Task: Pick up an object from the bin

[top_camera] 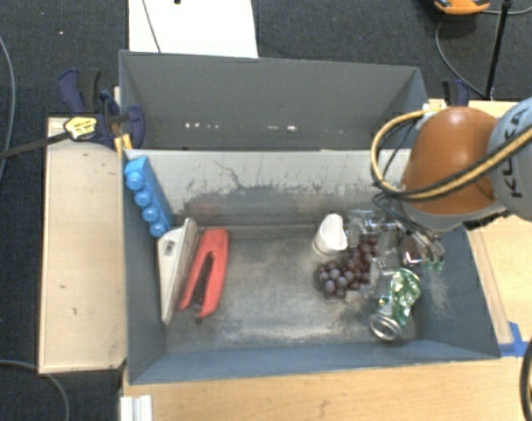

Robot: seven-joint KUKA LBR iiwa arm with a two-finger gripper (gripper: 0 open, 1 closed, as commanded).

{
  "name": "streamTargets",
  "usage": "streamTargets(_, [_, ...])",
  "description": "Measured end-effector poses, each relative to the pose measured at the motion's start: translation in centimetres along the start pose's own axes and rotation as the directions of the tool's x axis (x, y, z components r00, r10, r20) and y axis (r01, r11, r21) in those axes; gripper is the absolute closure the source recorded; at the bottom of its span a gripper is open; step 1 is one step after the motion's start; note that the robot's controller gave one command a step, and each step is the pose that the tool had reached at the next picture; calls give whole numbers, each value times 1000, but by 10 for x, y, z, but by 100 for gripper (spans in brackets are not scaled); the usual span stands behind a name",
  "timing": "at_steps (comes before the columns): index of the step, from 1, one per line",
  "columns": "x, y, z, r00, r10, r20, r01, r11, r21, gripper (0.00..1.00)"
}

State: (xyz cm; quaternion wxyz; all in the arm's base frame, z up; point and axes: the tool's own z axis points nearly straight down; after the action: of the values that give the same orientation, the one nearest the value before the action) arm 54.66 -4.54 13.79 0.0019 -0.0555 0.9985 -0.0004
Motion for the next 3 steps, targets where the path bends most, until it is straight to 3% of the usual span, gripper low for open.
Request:
streamTargets(1, [-3, -5, 25, 991, 134, 3, -134, 991, -2, 0])
streamTargets(2, [4, -2, 40, 1000, 29, 5, -29, 1000, 0, 0])
streamTargets(3, [10, -3, 54, 982, 191, 13, -191, 982, -1, 0])
